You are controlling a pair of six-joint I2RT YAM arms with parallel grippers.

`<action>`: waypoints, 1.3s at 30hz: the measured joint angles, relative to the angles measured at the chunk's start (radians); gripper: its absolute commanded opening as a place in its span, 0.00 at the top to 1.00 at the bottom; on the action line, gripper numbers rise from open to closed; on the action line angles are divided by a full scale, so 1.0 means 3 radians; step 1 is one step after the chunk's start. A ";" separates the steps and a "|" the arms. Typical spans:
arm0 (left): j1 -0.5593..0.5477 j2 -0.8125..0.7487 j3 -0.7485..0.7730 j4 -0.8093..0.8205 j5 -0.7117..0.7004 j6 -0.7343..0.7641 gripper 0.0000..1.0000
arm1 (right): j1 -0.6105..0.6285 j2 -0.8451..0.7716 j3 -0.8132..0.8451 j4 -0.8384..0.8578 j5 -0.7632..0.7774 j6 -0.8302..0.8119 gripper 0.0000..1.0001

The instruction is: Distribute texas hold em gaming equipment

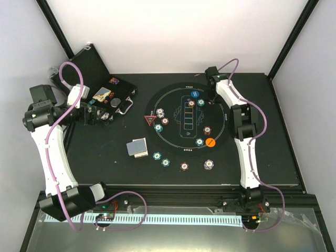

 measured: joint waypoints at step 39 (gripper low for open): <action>0.0000 -0.0001 0.0000 0.0033 -0.0022 -0.0022 0.01 | 0.0345 -0.2550 -0.2564 0.0557 -0.0090 0.0141 0.19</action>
